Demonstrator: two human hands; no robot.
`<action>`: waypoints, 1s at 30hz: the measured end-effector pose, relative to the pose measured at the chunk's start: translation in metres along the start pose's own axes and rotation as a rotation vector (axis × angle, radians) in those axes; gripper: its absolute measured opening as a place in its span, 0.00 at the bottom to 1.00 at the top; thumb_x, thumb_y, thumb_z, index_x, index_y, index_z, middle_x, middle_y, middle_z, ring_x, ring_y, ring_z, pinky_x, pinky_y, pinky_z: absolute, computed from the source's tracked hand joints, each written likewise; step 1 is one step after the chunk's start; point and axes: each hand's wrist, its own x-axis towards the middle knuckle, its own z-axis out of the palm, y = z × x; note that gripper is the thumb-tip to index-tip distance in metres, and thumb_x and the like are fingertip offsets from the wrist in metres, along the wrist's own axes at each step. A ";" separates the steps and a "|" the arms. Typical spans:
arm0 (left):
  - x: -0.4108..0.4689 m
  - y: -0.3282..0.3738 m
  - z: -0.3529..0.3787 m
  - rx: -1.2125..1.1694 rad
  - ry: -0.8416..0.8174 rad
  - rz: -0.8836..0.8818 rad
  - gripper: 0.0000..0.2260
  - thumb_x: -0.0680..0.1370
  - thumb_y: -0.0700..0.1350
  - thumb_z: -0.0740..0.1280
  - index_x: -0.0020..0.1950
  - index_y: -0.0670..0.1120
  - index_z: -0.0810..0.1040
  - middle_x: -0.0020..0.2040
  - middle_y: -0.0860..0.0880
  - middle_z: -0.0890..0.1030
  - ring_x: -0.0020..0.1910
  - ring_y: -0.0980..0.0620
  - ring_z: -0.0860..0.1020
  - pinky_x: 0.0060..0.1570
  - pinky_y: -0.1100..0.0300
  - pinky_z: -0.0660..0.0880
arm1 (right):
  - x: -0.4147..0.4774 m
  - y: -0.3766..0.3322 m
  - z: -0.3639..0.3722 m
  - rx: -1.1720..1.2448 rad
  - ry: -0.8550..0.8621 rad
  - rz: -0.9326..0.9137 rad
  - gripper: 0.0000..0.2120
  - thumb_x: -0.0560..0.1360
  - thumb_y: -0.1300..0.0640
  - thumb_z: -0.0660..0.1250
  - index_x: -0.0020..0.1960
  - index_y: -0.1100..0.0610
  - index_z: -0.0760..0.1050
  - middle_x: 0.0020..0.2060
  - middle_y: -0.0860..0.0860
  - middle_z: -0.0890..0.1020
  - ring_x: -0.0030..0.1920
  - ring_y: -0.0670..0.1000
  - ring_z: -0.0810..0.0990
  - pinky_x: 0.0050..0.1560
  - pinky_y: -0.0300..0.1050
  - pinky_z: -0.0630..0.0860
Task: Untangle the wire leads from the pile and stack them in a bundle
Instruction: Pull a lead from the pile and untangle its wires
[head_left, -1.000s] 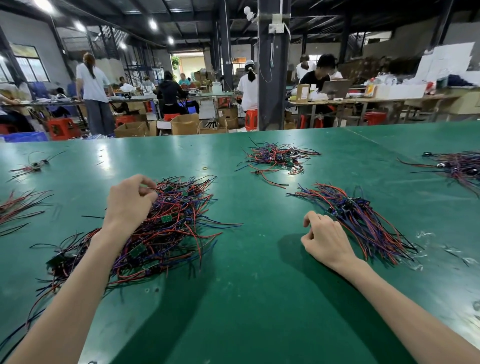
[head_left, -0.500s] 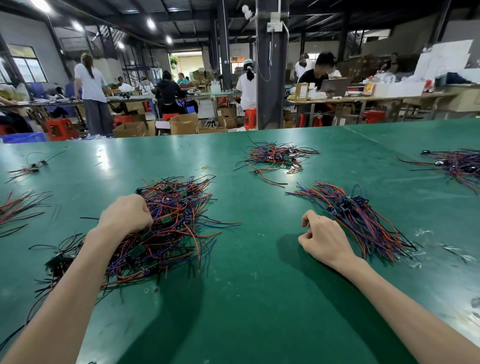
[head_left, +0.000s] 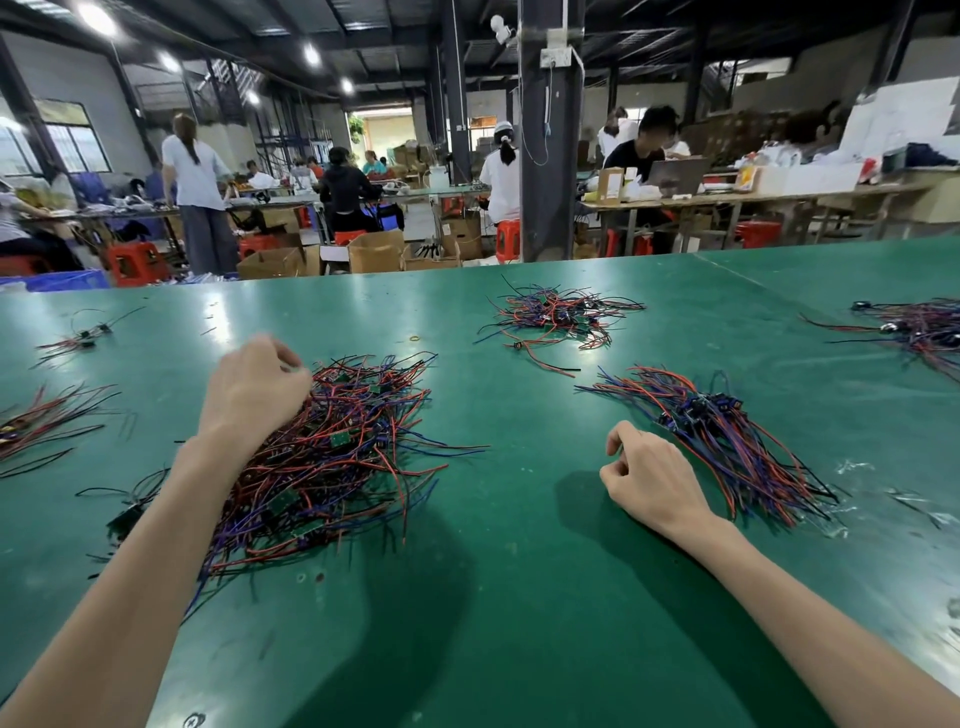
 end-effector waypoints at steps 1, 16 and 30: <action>0.001 0.006 -0.004 -0.065 0.062 0.003 0.03 0.75 0.41 0.66 0.48 0.44 0.76 0.44 0.44 0.81 0.46 0.43 0.78 0.49 0.52 0.75 | 0.000 -0.001 0.000 -0.001 -0.005 -0.001 0.07 0.70 0.62 0.64 0.46 0.56 0.69 0.36 0.51 0.76 0.42 0.57 0.75 0.42 0.46 0.63; -0.089 0.090 0.090 -0.585 0.115 0.674 0.04 0.76 0.37 0.68 0.51 0.43 0.76 0.45 0.50 0.80 0.42 0.52 0.77 0.43 0.54 0.75 | -0.003 -0.022 -0.011 0.437 -0.088 0.141 0.11 0.66 0.68 0.67 0.42 0.54 0.73 0.32 0.48 0.76 0.31 0.42 0.72 0.34 0.32 0.67; -0.127 0.075 0.134 -0.643 -0.145 0.682 0.22 0.75 0.34 0.68 0.61 0.56 0.68 0.57 0.55 0.81 0.59 0.65 0.77 0.58 0.67 0.72 | -0.006 -0.048 -0.018 1.370 -0.535 0.599 0.08 0.77 0.55 0.64 0.43 0.59 0.77 0.35 0.54 0.81 0.31 0.49 0.79 0.32 0.40 0.78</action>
